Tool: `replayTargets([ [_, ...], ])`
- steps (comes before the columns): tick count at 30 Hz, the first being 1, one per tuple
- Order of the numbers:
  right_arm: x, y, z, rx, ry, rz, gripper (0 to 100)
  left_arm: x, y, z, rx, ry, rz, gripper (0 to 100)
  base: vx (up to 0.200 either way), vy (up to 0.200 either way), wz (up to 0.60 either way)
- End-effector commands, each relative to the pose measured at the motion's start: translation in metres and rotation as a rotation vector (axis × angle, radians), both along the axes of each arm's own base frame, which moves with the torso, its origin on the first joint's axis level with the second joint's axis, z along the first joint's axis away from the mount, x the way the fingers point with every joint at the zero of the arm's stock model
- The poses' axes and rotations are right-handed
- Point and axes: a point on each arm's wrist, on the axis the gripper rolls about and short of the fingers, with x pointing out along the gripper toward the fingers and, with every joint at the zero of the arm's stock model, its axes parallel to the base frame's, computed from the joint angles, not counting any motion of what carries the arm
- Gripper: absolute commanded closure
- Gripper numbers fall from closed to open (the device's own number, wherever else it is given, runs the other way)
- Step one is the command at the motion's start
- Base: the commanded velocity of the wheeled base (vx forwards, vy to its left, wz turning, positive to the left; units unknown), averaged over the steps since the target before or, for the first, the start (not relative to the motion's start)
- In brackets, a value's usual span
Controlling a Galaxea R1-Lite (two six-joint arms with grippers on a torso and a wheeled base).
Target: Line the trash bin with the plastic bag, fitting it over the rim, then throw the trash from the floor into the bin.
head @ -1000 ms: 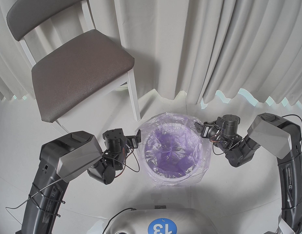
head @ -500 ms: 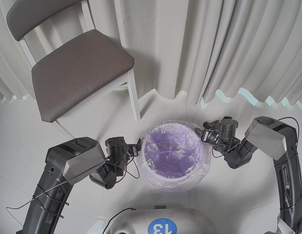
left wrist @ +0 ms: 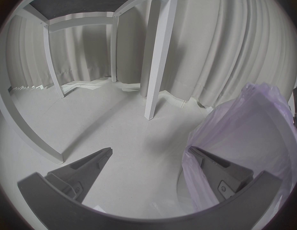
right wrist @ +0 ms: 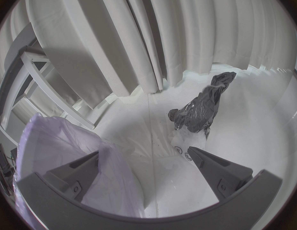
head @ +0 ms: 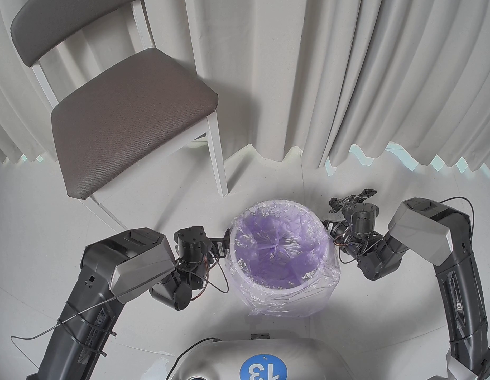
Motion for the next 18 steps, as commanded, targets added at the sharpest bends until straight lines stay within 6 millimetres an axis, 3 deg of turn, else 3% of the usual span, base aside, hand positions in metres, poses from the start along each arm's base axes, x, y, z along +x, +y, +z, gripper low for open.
replayTargets([
  [1, 0.002, 0.0, -0.016, -0.005, 0.016, -0.002, 0, 0.001, 0.0, -0.003, 0.006, -0.001, 0.007, 0, 0.0, 0.0, 0.0],
  [10, 0.016, -0.003, -0.019, -0.009, -0.026, -0.065, 0, 0.01, 0.005, -0.002, 0.089, -0.081, 0.064, 0, 0.0, 0.0, 0.0],
  [18, 0.024, -0.027, -0.009, -0.065, -0.056, -0.133, 0, 0.017, 0.016, 0.008, 0.139, -0.154, 0.094, 0, 0.0, 0.0, 0.0],
])
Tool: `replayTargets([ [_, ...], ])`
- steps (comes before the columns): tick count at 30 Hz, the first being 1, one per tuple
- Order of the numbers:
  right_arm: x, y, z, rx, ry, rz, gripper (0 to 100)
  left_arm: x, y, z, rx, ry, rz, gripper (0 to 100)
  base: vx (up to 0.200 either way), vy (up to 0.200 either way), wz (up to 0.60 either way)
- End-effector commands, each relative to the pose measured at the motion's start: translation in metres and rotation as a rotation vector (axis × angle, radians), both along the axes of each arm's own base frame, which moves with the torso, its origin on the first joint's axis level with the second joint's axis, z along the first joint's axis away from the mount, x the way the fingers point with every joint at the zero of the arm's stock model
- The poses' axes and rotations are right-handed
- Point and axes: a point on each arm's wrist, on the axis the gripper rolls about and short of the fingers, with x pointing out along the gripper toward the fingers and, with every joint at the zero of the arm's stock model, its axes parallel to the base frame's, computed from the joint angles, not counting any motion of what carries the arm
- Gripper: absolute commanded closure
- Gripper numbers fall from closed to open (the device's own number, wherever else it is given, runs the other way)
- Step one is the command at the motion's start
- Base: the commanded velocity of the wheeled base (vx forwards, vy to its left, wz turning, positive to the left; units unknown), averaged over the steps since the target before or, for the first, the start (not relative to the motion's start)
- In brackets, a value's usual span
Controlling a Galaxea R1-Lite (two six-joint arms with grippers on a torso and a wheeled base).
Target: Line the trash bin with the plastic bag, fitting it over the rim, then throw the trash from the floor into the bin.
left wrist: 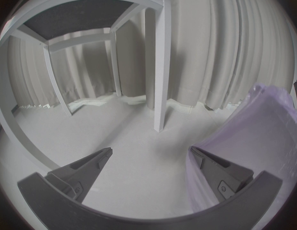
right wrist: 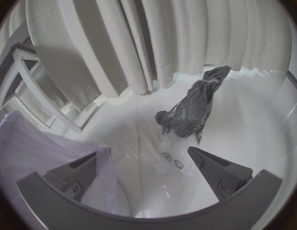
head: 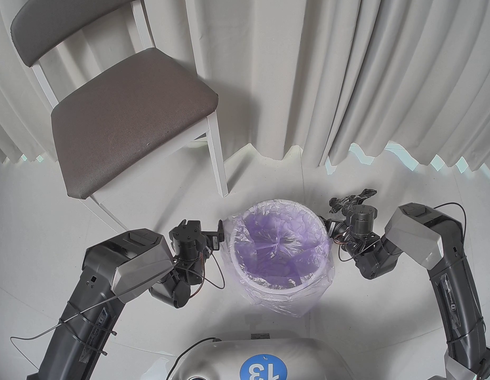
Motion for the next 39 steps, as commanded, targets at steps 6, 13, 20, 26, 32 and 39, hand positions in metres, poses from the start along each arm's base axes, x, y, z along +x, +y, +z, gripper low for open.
replayTargets([
  [6, -0.009, -0.016, 0.023, -0.041, 0.003, -0.023, 0, 0.001, 0.007, 0.009, 0.011, -0.036, 0.015, 0, 0.0, 0.0, 0.0],
  [13, -0.043, -0.01, 0.075, -0.015, 0.004, 0.101, 0, -0.01, 0.01, 0.039, -0.045, -0.024, -0.015, 0, 0.0, 0.0, 0.0],
  [20, -0.078, -0.016, 0.095, 0.014, 0.063, 0.249, 0, -0.042, 0.021, 0.056, -0.071, 0.084, -0.18, 0, 0.0, 0.0, 0.0],
  [26, -0.092, -0.033, 0.078, -0.154, 0.138, 0.282, 0, -0.064, 0.028, 0.048, -0.049, 0.189, -0.277, 0, 0.0, 0.0, 0.0],
  [32, -0.097, -0.041, 0.065, -0.244, 0.174, 0.302, 0, -0.066, 0.028, 0.034, -0.006, 0.217, -0.284, 0, 0.0, 0.0, 0.0],
  [39, -0.098, -0.042, 0.056, -0.249, 0.196, 0.307, 0, -0.069, 0.025, 0.021, 0.009, 0.244, -0.295, 0, 0.0, 0.0, 0.0],
])
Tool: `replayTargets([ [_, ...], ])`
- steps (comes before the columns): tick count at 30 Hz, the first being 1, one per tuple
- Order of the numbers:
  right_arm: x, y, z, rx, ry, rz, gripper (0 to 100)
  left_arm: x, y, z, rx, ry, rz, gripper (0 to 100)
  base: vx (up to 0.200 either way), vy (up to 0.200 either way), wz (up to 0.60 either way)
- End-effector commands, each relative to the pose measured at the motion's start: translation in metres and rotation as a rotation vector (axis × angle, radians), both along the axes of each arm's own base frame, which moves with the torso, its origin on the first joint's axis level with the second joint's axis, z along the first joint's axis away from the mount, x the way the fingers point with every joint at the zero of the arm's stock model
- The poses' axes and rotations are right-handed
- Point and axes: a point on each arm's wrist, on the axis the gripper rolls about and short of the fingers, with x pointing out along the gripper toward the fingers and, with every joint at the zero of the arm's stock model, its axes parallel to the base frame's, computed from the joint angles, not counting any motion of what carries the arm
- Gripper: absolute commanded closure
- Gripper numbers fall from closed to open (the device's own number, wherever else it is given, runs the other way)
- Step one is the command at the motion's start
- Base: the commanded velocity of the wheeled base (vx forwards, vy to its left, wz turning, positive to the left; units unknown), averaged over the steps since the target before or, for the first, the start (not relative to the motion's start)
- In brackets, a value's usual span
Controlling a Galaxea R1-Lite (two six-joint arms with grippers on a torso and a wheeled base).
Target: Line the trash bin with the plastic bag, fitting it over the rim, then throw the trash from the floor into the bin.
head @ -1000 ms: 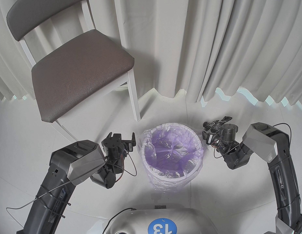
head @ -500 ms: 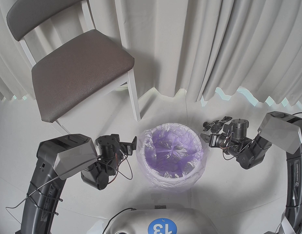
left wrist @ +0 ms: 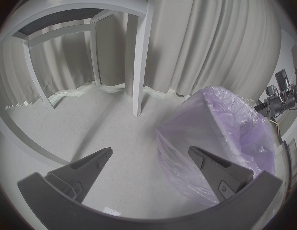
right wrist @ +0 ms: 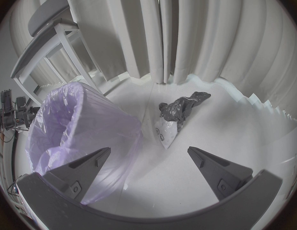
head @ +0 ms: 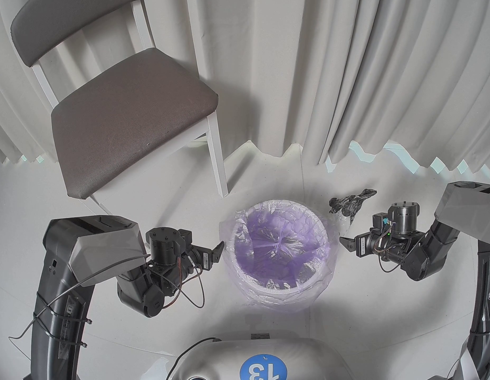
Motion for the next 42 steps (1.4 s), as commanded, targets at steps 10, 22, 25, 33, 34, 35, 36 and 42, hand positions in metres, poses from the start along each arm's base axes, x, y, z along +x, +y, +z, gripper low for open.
replayTargets([
  [10, 0.011, 0.028, -0.045, 0.024, 0.042, 0.034, 0, 0.0, -0.008, -0.018, 0.014, 0.018, -0.01, 0, 0.0, 0.0, 0.0],
  [22, 0.032, 0.036, -0.055, 0.067, 0.008, -0.053, 0, 0.005, -0.019, -0.024, 0.018, 0.005, 0.003, 0, 0.0, 0.0, 0.0],
  [25, 0.038, 0.037, -0.057, 0.069, -0.004, -0.076, 0, 0.011, -0.021, -0.027, 0.022, -0.012, 0.038, 0, 0.0, 0.0, 0.0],
  [33, 0.05, 0.038, -0.061, 0.078, -0.03, -0.133, 0, 0.032, -0.027, -0.03, 0.034, -0.065, 0.151, 0, 0.0, 0.0, 0.0],
  [34, 0.05, 0.038, -0.061, 0.08, -0.031, -0.134, 0, 0.033, -0.028, -0.03, 0.036, -0.065, 0.158, 0, 0.0, 0.0, 0.0],
  [35, 0.05, 0.038, -0.062, 0.08, -0.031, -0.134, 0, 0.034, -0.028, -0.03, 0.041, -0.062, 0.165, 0, 0.0, 0.0, 0.0],
  [36, 0.05, 0.038, -0.063, 0.079, -0.028, -0.134, 0, 0.035, -0.028, -0.03, 0.043, -0.06, 0.17, 0, 0.0, 0.0, 0.0],
  [42, 0.048, 0.045, -0.069, 0.087, -0.012, -0.124, 0, 0.035, -0.033, -0.03, 0.046, -0.058, 0.161, 0, 0.0, 0.0, 0.0],
])
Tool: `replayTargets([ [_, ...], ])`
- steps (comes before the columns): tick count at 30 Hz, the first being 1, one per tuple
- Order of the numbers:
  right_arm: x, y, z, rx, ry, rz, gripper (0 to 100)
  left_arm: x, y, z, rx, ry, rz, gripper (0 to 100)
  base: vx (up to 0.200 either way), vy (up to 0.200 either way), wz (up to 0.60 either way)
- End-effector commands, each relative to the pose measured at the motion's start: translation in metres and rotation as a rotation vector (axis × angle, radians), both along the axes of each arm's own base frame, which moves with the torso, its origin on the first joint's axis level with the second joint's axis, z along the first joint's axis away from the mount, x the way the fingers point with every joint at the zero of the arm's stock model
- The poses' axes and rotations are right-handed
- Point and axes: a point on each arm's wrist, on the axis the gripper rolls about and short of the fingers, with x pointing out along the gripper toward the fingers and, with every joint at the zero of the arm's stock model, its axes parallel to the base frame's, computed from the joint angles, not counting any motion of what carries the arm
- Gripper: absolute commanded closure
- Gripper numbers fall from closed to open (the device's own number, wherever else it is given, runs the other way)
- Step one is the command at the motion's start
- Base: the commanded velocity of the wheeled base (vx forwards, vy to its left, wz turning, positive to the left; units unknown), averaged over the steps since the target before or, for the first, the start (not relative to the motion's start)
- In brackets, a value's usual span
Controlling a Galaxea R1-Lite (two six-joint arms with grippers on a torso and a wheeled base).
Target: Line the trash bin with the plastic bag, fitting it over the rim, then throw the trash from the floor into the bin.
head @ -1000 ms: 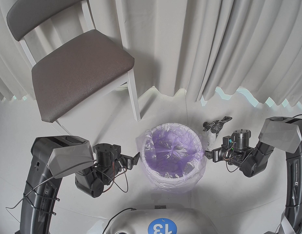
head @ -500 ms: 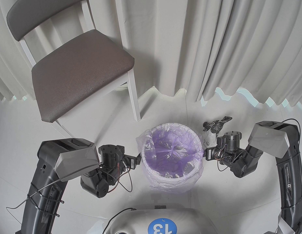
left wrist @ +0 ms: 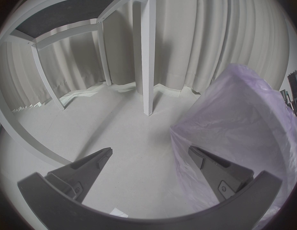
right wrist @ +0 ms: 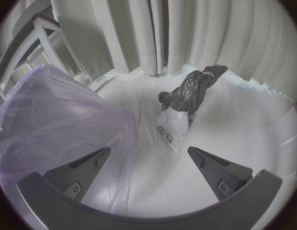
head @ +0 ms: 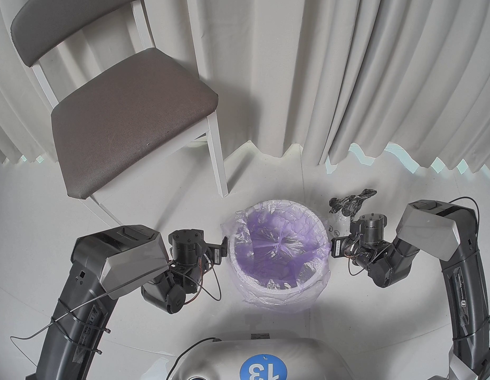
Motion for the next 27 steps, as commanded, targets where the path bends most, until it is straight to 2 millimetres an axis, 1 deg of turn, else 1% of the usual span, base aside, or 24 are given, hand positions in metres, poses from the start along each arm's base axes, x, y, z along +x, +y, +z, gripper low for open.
replayTargets([
  [1, -0.002, 0.006, -0.006, 0.007, 0.011, 0.008, 0, 0.0, -0.006, -0.003, -0.002, -0.004, -0.011, 0, 0.0, 0.0, 0.0],
  [4, 0.002, 0.006, -0.004, 0.011, -0.005, 0.001, 0, 0.003, -0.011, -0.008, -0.007, -0.011, -0.013, 0, 0.0, 0.0, 0.0],
  [7, 0.009, 0.006, -0.004, 0.008, -0.03, -0.044, 0, 0.008, -0.013, -0.011, -0.01, -0.026, 0.015, 0, 0.0, 0.0, 0.0],
  [11, 0.016, 0.007, -0.003, 0.01, -0.052, -0.067, 0, 0.014, -0.017, -0.01, -0.027, -0.028, 0.033, 0, 0.0, 0.0, 0.0],
  [13, 0.02, 0.008, 0.0, 0.019, -0.071, -0.086, 0, 0.015, -0.02, -0.009, -0.054, -0.024, 0.035, 0, 0.0, 0.0, 0.0],
  [16, 0.026, 0.008, -0.001, 0.026, -0.09, -0.115, 0, 0.019, -0.025, -0.007, -0.085, -0.014, 0.051, 0, 0.0, 0.0, 0.0],
  [21, 0.027, 0.009, -0.004, 0.024, -0.084, -0.122, 0, 0.022, -0.034, -0.003, -0.137, 0.026, 0.086, 0, 0.0, 0.0, 0.0],
  [27, 0.027, 0.009, -0.005, 0.027, -0.065, -0.126, 0, 0.026, -0.036, -0.003, -0.154, 0.072, 0.12, 0, 0.0, 0.0, 0.0],
])
